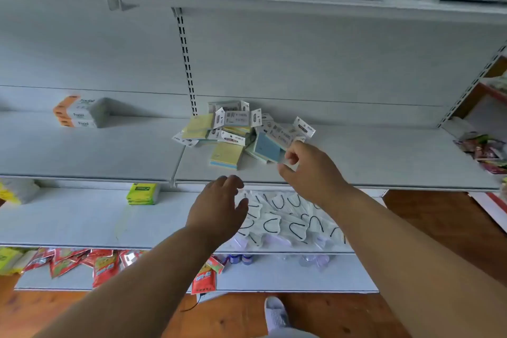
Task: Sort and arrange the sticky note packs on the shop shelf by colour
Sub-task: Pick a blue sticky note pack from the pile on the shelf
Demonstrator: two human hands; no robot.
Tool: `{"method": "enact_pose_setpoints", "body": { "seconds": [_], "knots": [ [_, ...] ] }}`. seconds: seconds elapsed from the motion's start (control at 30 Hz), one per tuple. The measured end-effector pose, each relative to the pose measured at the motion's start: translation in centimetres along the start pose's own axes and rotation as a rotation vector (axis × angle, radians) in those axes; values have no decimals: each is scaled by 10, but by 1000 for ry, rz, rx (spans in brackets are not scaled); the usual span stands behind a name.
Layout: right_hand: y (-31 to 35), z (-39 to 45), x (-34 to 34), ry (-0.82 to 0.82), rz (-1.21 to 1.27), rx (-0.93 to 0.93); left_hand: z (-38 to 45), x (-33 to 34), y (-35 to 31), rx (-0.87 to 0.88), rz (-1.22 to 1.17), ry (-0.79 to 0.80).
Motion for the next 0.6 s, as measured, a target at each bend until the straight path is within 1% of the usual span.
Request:
{"method": "enact_pose_setpoints", "body": {
  "seconds": [0.1, 0.17, 0.23, 0.33, 0.4, 0.53, 0.6],
  "knots": [
    [-23, 35, 7, 84, 39, 111, 39, 17, 5, -92, -122, -42],
    [-35, 60, 15, 207, 62, 198, 69, 26, 8, -211, -174, -37],
    [-44, 84, 24, 299, 108, 251, 97, 35, 12, -286, -186, -18],
    [-55, 111, 37, 397, 116, 265, 130, 46, 16, -345, -159, 28],
    [-58, 125, 47, 452, 148, 263, 148, 54, 20, -426, -133, 41],
    [-62, 137, 70, 529, 245, 296, 168, 66, 25, -580, -159, 9],
    [-62, 138, 77, 528, 248, 275, 174, 71, 28, -626, -154, 10]
  ]
}}
Point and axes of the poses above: each hand's wrist, its own z-axis towards the middle knuckle, its own x-axis out of the palm, y = z × x, the point moved 3 cm from there along z, towards the middle knuckle, and after that the axes turned 10 degrees about x, right-handed, at the moved point
